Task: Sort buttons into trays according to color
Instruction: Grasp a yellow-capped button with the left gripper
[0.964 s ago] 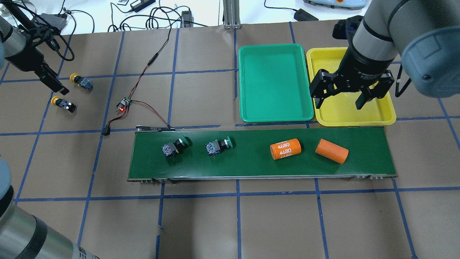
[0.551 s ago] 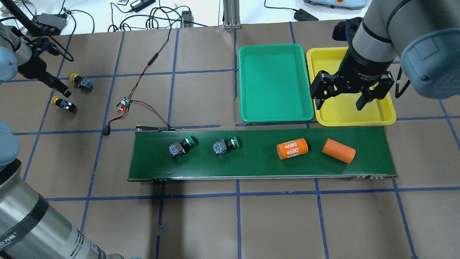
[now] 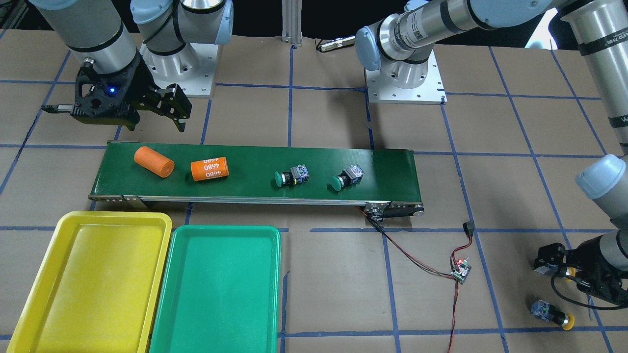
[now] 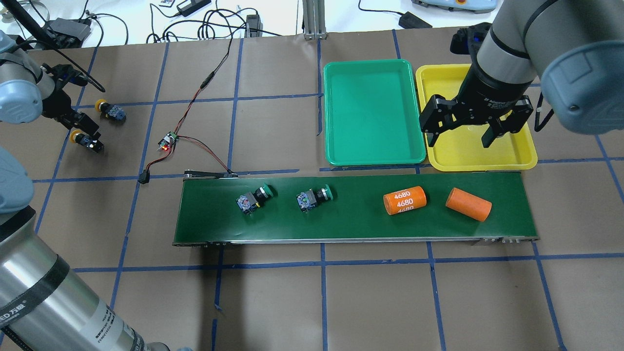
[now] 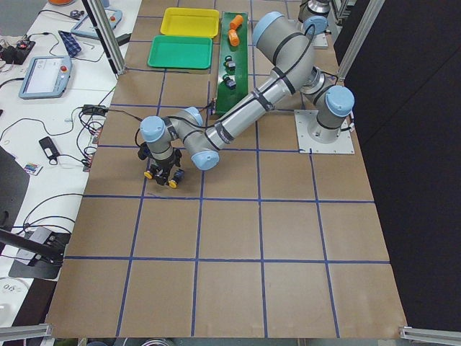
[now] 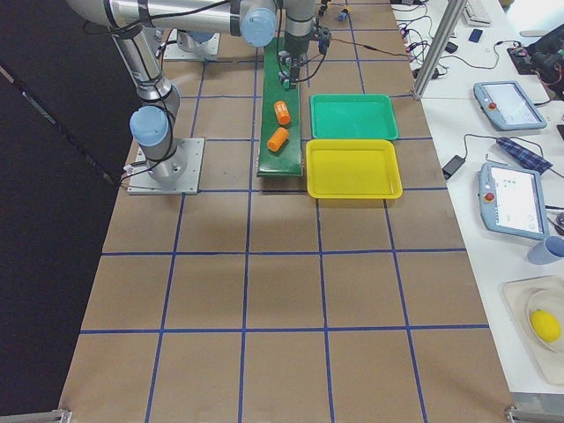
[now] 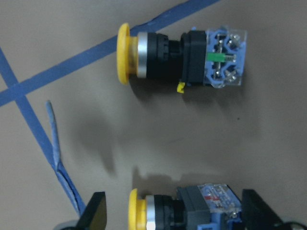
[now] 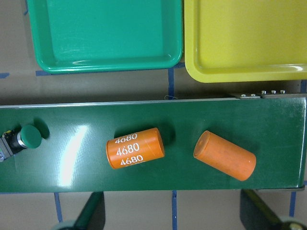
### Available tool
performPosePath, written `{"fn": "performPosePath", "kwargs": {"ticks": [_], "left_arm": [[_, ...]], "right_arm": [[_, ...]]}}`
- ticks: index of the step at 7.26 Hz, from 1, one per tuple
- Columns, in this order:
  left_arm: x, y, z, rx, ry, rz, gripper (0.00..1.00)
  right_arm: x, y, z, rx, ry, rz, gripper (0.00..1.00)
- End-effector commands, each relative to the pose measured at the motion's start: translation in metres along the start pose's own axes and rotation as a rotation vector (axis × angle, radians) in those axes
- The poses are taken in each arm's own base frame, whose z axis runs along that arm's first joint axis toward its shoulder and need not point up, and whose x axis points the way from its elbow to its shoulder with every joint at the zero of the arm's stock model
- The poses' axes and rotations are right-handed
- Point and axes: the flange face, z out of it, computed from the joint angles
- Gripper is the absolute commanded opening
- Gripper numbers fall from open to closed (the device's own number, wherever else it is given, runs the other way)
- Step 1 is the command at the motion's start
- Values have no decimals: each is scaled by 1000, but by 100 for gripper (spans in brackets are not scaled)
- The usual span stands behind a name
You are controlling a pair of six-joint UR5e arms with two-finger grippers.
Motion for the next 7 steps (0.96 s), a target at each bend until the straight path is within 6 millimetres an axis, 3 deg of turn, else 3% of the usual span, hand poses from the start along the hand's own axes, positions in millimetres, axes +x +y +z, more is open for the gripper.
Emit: {"fn": "performPosePath", "kwargs": {"ticks": [1, 4, 5, 6, 7], "left_arm": [[1, 4, 8, -28, 45, -10, 100], [-6, 8, 20, -38, 48, -23, 100], [-5, 8, 15, -31, 47, -15, 70], [5, 5, 1, -33, 38, -4, 19], [13, 8, -4, -38, 41, -7, 12]], "right_arm": [[-1, -3, -1, 20, -7, -14, 100], [2, -5, -2, 28, 5, 9, 100], [2, -3, 3, 15, 5, 11, 100], [2, -1, 14, -2, 4, 12, 100], [6, -2, 20, -11, 5, 15, 100]]}}
